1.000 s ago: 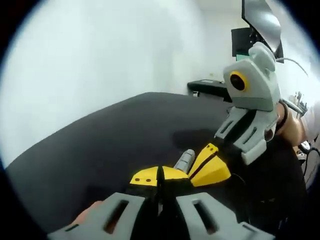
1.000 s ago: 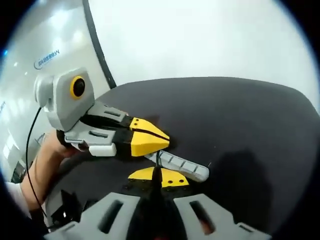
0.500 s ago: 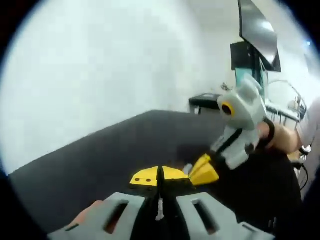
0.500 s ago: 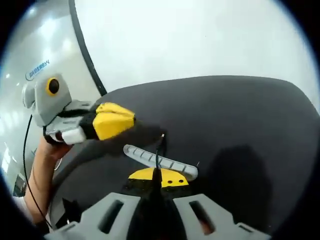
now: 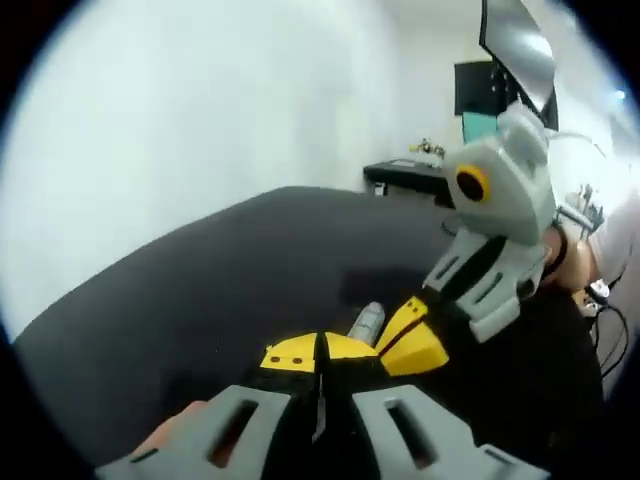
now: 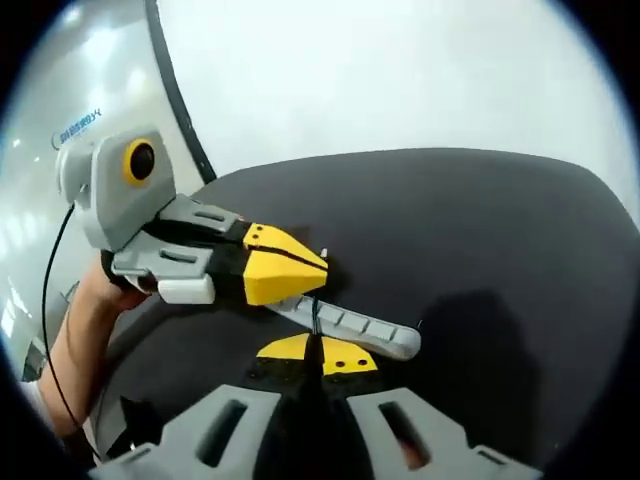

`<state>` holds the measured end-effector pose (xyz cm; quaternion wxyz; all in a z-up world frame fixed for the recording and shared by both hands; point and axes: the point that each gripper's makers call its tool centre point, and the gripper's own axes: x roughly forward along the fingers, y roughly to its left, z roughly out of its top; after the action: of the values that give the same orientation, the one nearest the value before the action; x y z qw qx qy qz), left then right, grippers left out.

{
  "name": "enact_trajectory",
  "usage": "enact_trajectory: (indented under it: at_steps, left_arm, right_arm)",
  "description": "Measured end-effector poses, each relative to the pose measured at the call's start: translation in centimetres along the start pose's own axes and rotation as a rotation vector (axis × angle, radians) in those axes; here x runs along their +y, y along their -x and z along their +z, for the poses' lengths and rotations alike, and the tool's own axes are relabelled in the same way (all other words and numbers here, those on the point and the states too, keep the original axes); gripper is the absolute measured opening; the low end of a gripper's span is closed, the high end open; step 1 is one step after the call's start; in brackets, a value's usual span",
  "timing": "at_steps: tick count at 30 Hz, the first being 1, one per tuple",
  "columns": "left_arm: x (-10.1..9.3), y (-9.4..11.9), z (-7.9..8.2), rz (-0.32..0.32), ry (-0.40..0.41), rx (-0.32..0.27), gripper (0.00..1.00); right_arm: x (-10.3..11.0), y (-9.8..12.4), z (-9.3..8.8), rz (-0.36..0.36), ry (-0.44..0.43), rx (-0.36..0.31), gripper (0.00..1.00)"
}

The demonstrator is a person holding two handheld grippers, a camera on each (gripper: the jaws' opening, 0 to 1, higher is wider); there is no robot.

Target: Grab the wires, straighten them and put them on the rack

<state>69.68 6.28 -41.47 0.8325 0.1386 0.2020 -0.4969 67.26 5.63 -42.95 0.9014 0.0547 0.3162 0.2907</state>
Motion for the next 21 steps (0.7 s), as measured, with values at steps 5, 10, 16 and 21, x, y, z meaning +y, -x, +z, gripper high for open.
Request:
enact_trajectory:
  at_steps: [5, 10, 16, 21]
  left_arm:
    - [-1.0, -0.7, 0.2, -0.029, 0.021, 0.004, 0.04]
    - [-1.1, -0.9, 0.9, -0.027, -0.003, 0.008, 0.04]
    - [-0.3, 2.7, 1.4, 0.040, -0.035, -0.035, 0.04]
    - [-1.1, 0.8, -0.6, -0.024, -0.013, 0.035, 0.04]
  right_arm:
    - [0.1, -0.1, 0.1, 0.005, -0.002, -0.004, 0.00]
    - [-0.3, 0.0, 0.1, -0.019, -0.023, -0.001, 0.00]
    - [-0.4, -0.1, 0.2, -0.025, -0.050, 0.001, 0.00]
    - [-0.1, -0.2, 0.1, -0.027, -0.049, -0.009, 0.00]
